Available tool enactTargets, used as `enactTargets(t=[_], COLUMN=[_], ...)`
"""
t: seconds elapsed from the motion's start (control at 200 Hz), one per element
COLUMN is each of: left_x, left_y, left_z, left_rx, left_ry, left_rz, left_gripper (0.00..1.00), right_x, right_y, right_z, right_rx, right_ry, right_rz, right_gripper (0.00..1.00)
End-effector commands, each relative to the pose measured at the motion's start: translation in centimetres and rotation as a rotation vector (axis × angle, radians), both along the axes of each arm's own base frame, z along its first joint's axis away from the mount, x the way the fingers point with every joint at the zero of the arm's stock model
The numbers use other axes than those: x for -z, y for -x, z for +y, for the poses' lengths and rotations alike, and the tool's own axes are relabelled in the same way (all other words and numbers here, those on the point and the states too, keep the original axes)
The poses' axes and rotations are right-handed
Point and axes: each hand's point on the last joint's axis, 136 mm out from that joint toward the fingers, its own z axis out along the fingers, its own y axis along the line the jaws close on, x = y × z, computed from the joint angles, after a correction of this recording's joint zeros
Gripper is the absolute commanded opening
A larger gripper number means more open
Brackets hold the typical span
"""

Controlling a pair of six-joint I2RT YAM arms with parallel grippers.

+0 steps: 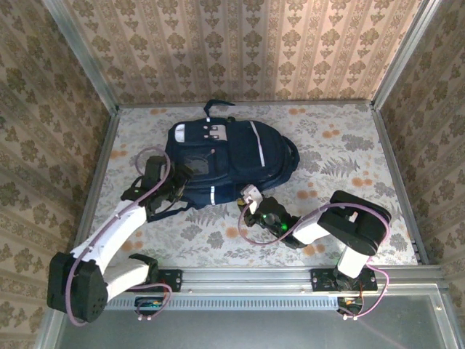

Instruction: Pack the student bag

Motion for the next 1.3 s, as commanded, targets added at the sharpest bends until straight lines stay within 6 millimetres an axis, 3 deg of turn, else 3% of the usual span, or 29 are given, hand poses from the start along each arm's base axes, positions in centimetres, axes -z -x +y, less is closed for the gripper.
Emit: enactTargets(t=[0.0, 0.19, 0.27, 0.395, 0.59, 0.695, 0.805, 1.05, 1.295], left_x=[-0.8, -1.0, -1.4, -1.9, -2.0, -2.0, -2.1, -2.9, -3.4], left_y=[-1.9, -3.0, -3.2, -3.4, -3.4, -3.4, -3.5, -3.6, -3.7], left_z=[0.4, 0.1, 0.0, -0.1, 0.1, 0.2, 0.3, 1.1, 3.4], left_rx=[-0.028, -0.027, -0.024, -0.018, -0.020, -0.022, -0.026, -0.043, -0.098], left_ry=[0.005, 0.022, 0.022, 0.024, 0.023, 0.026, 0.028, 0.016, -0.018], left_rz=[-0.065, -0.085, -0.092, -0.102, -0.102, -0.103, -0.106, -0.122, -0.131], left_gripper=[0.50, 0.00, 0.00, 0.00, 0.00, 0.00, 0.00, 0.00, 0.00], right_x=[-0.4, 1.5, 2.1, 2.5, 2.3, 2.5, 2.8, 2.6, 1.7], right_y=[0.2, -0.2, -0.1, -0.1, -0.7, -1.1, -1.6, -2.7, -2.2], right_z=[0.2, -0.5, -0.5, -0.2, -0.2, -0.6, -1.3, -3.6, -5.6], right_rx=[0.003, 0.006, -0.026, -0.060, -0.068, -0.046, -0.011, 0.102, 0.159], right_ry=[-0.032, 0.014, 0.014, 0.028, 0.003, -0.007, -0.006, 0.013, 0.058], right_rz=[-0.022, -0.004, 0.006, -0.004, 0.006, 0.016, 0.032, 0.032, 0.056], right_gripper=[0.00, 0.00, 0.02, 0.17, 0.20, 0.14, 0.00, 0.00, 0.00])
